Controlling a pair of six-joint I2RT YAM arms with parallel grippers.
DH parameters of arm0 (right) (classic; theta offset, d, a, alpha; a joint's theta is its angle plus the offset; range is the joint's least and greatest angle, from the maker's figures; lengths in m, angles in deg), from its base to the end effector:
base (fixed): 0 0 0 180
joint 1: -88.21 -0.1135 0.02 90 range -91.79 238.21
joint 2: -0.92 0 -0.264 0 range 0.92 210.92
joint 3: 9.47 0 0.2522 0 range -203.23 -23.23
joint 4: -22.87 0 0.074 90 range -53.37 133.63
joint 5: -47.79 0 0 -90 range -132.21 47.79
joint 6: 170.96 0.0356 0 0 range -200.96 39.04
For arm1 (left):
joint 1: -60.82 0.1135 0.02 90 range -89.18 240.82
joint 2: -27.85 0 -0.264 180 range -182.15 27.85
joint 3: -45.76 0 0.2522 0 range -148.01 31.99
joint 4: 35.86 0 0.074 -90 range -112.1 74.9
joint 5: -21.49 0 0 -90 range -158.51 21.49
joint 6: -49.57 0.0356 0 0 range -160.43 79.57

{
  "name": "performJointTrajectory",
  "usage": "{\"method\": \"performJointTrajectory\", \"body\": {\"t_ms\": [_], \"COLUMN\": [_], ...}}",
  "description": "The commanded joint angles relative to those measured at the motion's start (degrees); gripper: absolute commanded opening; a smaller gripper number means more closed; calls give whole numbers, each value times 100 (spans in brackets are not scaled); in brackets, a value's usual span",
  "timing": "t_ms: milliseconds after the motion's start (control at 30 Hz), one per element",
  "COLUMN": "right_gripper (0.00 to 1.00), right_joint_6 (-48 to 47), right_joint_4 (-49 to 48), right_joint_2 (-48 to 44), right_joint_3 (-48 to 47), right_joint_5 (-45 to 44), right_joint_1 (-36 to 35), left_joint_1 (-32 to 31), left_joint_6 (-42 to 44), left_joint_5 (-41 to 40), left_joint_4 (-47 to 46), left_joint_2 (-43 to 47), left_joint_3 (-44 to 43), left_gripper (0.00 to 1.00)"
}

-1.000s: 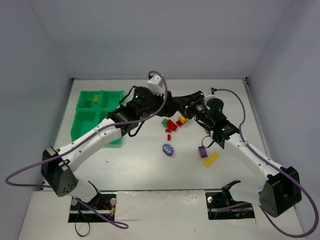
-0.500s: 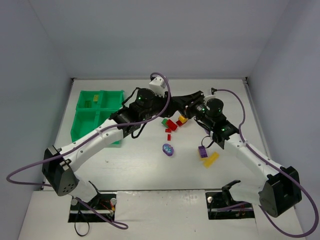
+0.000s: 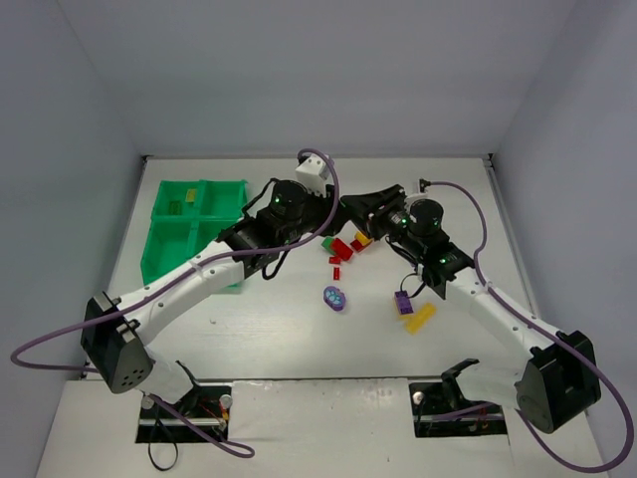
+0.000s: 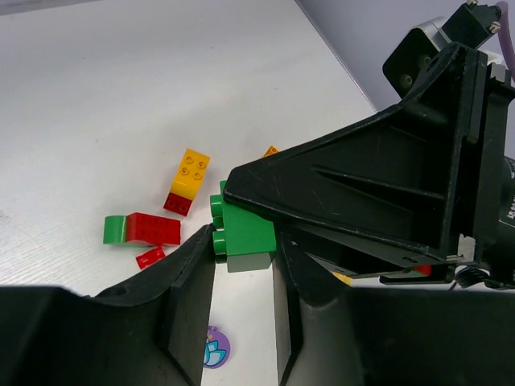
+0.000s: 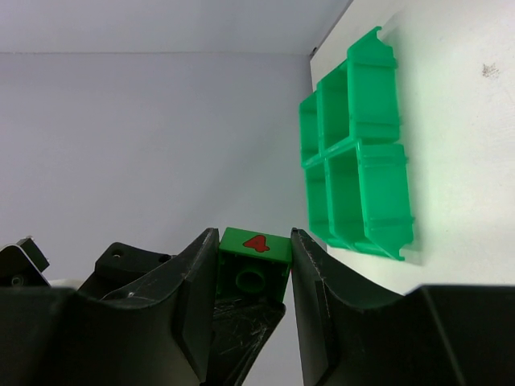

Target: Sort the legos into containers by color

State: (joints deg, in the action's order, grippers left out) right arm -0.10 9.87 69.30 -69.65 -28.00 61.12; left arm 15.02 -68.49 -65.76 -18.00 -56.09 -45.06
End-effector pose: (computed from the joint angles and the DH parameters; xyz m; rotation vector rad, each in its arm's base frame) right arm 0.2457 0.1355 0.3320 0.5731 1.6490 1.6484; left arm 0.2428 -0.2522 0.3854 0.3245 1.8395 -0.9611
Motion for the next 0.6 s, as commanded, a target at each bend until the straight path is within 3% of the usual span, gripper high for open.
{"method": "performJointTrajectory", "body": {"t_ms": [0, 33, 67, 100, 133, 200, 333, 433, 567], "right_gripper": [2, 9, 32, 45, 75, 99, 100, 100, 100], "right_joint_6": [-61, -88, -114, -149, -158, -202, -456, -658, -1797], "right_joint_4": [-373, -373, -365, -373, -365, -347, -224, -75, 574], "right_joint_2": [-149, -149, -149, -149, -123, -88, 0, -26, -53], "right_joint_3": [1, 9, 18, 18, 36, 45, 71, 54, -280], "right_joint_5": [46, 46, 37, 20, 28, 72, 186, 396, 511], "right_joint_1": [-42, -42, -42, -33, -33, 19, 404, 836, 1617], "left_joint_1": [54, 71, 97, 106, 133, 220, 519, 1133, 2328], "left_joint_6": [19, 19, 19, 11, 19, 19, 2, -51, -34], "left_joint_5": [-221, -222, -222, -222, -222, -222, -222, -160, -37], "left_joint_4": [-515, -498, -489, -445, -445, -419, -120, 126, 705], "left_joint_2": [387, 387, 396, 396, 405, 449, 554, 642, 616], "left_joint_3": [-160, -152, -152, -143, -134, -64, 68, 200, 42], "left_gripper": [0, 0, 0, 0, 0, 0, 0, 0, 0]}}
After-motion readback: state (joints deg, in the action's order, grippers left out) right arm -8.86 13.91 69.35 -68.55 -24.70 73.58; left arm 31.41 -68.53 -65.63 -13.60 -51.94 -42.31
